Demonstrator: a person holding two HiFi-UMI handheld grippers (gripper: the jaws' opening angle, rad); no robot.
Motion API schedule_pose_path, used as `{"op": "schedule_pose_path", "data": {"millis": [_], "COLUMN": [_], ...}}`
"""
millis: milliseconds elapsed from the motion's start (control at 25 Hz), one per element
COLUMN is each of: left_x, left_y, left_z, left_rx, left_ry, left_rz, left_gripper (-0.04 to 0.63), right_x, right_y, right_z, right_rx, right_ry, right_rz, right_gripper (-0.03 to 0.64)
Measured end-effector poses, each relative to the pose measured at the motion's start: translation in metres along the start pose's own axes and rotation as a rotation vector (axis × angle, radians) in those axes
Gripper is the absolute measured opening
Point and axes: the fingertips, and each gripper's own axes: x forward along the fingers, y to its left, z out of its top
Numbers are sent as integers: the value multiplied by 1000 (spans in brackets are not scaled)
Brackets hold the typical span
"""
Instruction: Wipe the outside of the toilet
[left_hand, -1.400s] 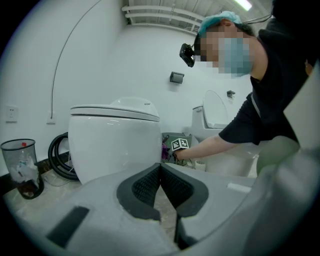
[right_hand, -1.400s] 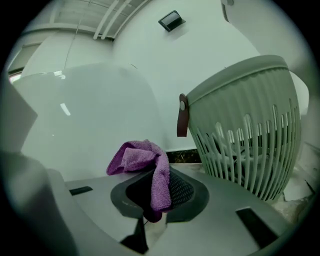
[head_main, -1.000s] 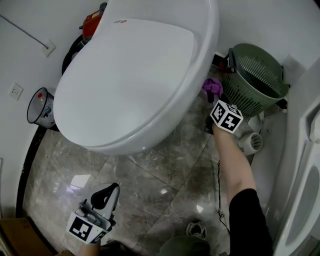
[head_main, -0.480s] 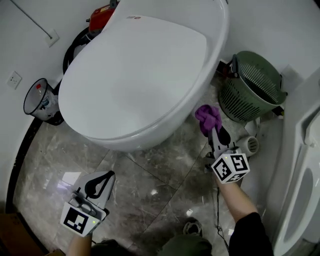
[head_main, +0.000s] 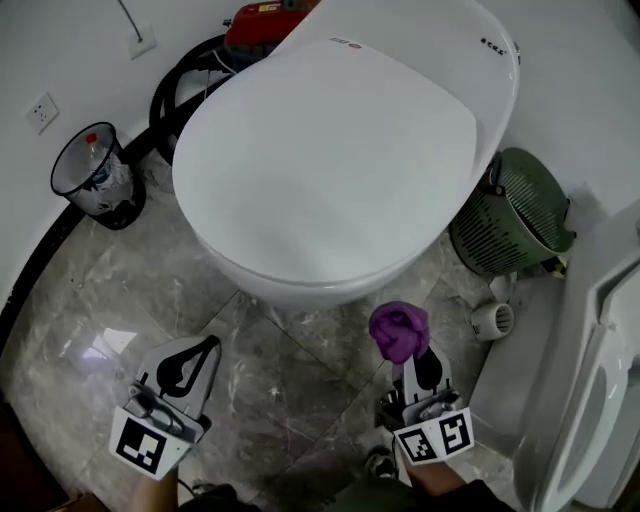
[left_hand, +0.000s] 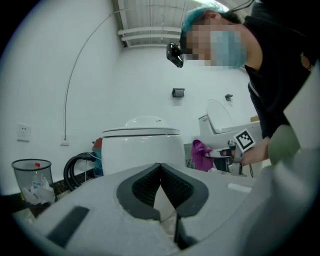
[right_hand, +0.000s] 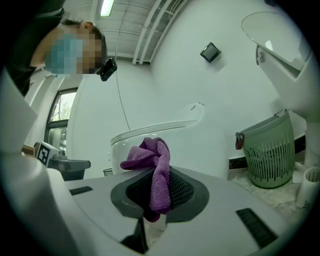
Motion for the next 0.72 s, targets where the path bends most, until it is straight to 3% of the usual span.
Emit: {"op": "schedule_pose_path", "data": {"millis": [200, 360, 720], "left_x": [-25, -42, -100], "left_y": [28, 34, 10], "left_z": [18, 49, 137], "left_rx": [-27, -75, -253], "left_ry": [-32, -45, 70], "left_rz": [68, 138, 185], "left_gripper": [6, 6, 6], "right_x": [9, 16, -1], "right_y": [39, 68, 132], "right_z": [45, 76, 179], "right_rx": [-36, -16, 14], "right_ry": [-36, 4, 118], "right_rz": [46, 69, 66], "right_gripper": [46, 46, 46]}}
